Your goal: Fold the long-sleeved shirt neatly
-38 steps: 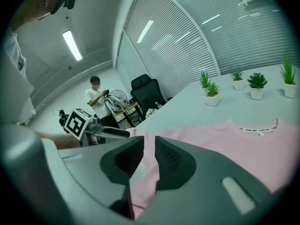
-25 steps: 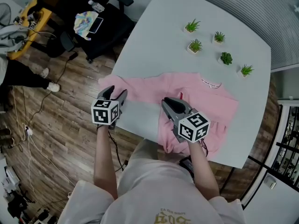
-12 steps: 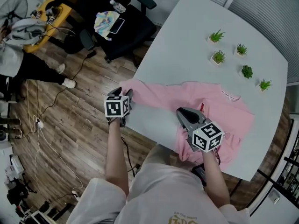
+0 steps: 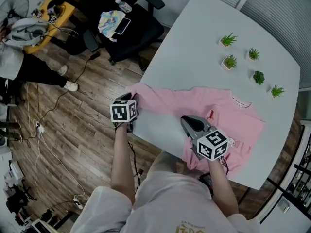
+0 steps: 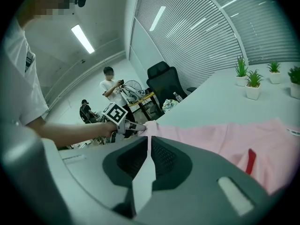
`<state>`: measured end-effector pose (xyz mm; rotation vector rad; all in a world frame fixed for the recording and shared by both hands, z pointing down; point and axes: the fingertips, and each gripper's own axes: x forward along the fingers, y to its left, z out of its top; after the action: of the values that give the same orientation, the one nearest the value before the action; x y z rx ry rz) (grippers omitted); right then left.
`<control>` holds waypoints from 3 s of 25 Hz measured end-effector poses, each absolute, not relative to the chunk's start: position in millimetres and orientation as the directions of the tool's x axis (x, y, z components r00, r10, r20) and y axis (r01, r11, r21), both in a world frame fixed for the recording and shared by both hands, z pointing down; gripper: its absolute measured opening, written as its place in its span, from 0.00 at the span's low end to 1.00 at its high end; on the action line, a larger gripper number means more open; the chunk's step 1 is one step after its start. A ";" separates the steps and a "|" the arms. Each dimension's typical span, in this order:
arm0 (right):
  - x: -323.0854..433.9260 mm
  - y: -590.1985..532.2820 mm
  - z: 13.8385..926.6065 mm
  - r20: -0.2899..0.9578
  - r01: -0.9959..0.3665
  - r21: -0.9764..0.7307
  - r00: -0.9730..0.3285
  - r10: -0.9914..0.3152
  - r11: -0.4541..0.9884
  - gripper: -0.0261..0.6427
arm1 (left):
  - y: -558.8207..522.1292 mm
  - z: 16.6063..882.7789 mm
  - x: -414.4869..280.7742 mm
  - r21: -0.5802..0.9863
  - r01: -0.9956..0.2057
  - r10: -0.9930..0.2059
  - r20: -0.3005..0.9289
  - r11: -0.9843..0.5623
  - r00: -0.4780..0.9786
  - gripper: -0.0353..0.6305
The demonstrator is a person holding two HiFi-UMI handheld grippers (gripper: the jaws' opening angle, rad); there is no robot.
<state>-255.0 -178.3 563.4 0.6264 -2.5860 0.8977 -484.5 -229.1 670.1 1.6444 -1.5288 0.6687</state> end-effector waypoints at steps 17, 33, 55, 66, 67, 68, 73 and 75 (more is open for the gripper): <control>-235.3 -185.9 545.6 0.422 -0.566 -0.490 -0.820 -0.387 0.663 0.08 | -228.7 620.5 -477.9 0.108 -0.994 -0.686 0.722 -0.017 0.090 0.12; -175.7 -191.4 520.9 0.402 -0.676 -0.484 -0.736 -0.545 0.556 0.08 | -227.0 561.3 -430.6 0.065 -0.989 -0.761 0.633 -0.130 0.141 0.12; -113.1 -191.1 510.1 0.378 -0.755 -0.503 -0.629 -0.679 0.420 0.08 | -222.0 502.8 -333.6 0.118 -0.925 -0.776 0.512 -0.362 0.368 0.10; -72.2 -181.4 506.7 0.358 -0.774 -0.510 -0.587 -0.726 0.374 0.09 | -212.1 480.4 -281.9 0.084 -0.883 -0.747 0.501 -0.461 0.438 0.10; -67.6 -179.3 505.8 0.354 -0.773 -0.512 -0.586 -0.728 0.374 0.09 | -210.8 478.4 -275.6 0.080 -0.880 -0.745 0.501 -0.467 0.441 0.10; -62.9 -177.1 504.7 0.351 -0.772 -0.514 -0.586 -0.730 0.373 0.09 | -209.4 476.2 -269.8 0.074 -0.878 -0.744 0.501 -0.473 0.443 0.10; -38.9 -164.7 497.5 0.332 -0.769 -0.524 -0.580 -0.744 0.365 0.09 | -200.6 460.3 -244.0 0.058 -0.871 -0.746 0.490 -0.488 0.451 0.10; -29.1 -161.2 495.4 0.326 -0.768 -0.528 -0.578 -0.748 0.363 0.09 | -199.0 455.3 -233.7 0.051 -0.868 -0.747 0.486 -0.494 0.454 0.10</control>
<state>-29.1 -161.2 495.4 1.4294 -2.5688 1.0216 -233.7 -199.0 455.3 2.4155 -1.3836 0.5890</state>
